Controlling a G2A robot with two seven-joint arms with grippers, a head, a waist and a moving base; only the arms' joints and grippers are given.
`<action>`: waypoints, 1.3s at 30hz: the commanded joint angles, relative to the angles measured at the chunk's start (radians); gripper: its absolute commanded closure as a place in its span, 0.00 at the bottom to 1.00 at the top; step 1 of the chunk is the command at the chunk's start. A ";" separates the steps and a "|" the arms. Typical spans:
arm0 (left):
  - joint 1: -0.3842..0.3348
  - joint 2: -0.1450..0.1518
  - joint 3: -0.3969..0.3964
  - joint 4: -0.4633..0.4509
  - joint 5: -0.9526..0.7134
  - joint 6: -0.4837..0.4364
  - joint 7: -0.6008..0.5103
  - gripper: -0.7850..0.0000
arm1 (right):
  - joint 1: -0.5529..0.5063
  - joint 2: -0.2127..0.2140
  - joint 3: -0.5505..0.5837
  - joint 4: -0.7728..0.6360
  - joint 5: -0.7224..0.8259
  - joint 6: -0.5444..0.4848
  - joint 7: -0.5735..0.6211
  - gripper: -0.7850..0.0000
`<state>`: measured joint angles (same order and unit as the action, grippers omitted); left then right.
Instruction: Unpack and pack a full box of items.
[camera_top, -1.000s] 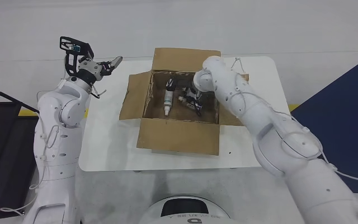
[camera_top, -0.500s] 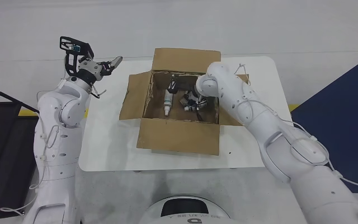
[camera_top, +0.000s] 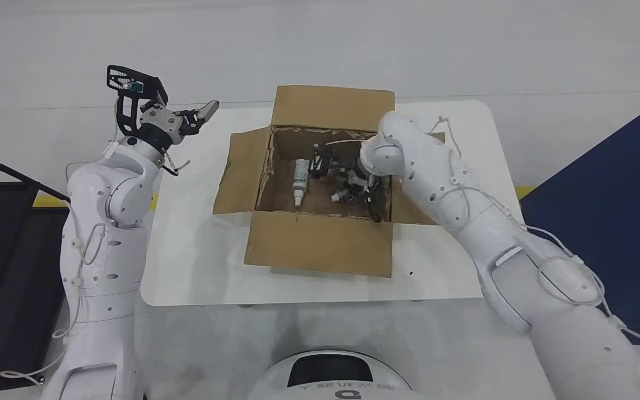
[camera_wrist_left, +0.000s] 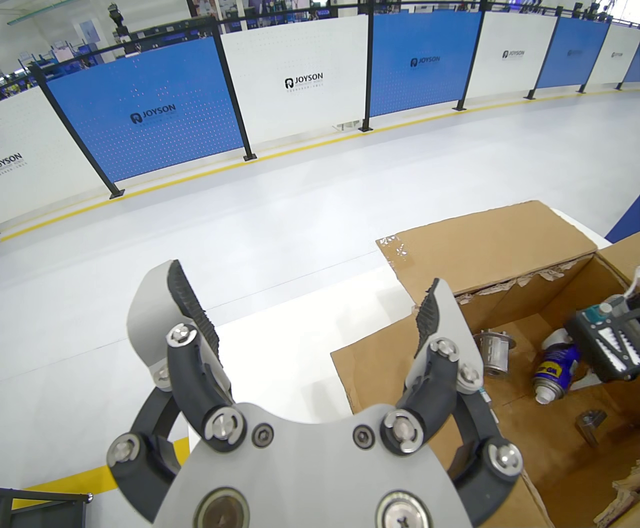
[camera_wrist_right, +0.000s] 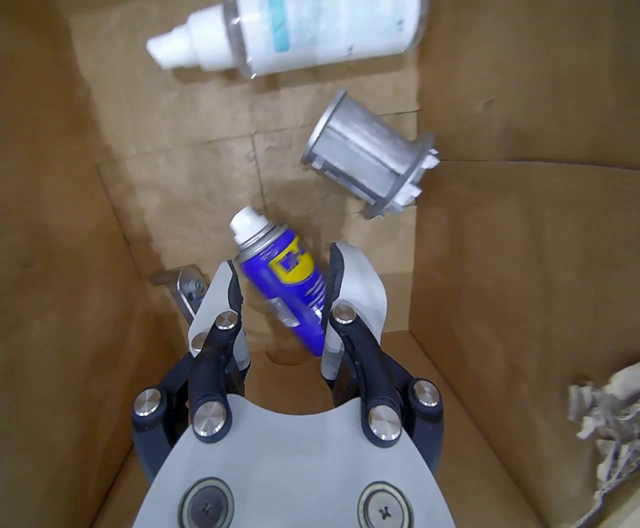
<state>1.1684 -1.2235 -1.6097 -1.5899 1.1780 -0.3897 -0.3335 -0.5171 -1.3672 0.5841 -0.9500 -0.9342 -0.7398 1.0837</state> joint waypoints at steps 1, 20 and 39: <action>0.000 0.000 0.000 0.000 0.000 0.000 0.000 0.00 | -0.003 0.001 -0.019 -0.003 0.003 0.010 0.007 0.54; 0.000 0.000 0.000 0.000 0.000 0.000 0.000 0.00 | 0.100 -0.098 -0.193 0.203 0.074 -0.006 -0.012 0.51; 0.000 0.000 0.000 0.000 0.000 0.000 0.000 0.00 | 0.152 -0.215 -0.253 0.392 0.058 0.027 -0.020 1.00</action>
<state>1.1684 -1.2235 -1.6097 -1.5899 1.1780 -0.3897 -0.3335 -0.3687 -1.5787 0.3300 -0.5615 -0.8764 -0.7067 1.0742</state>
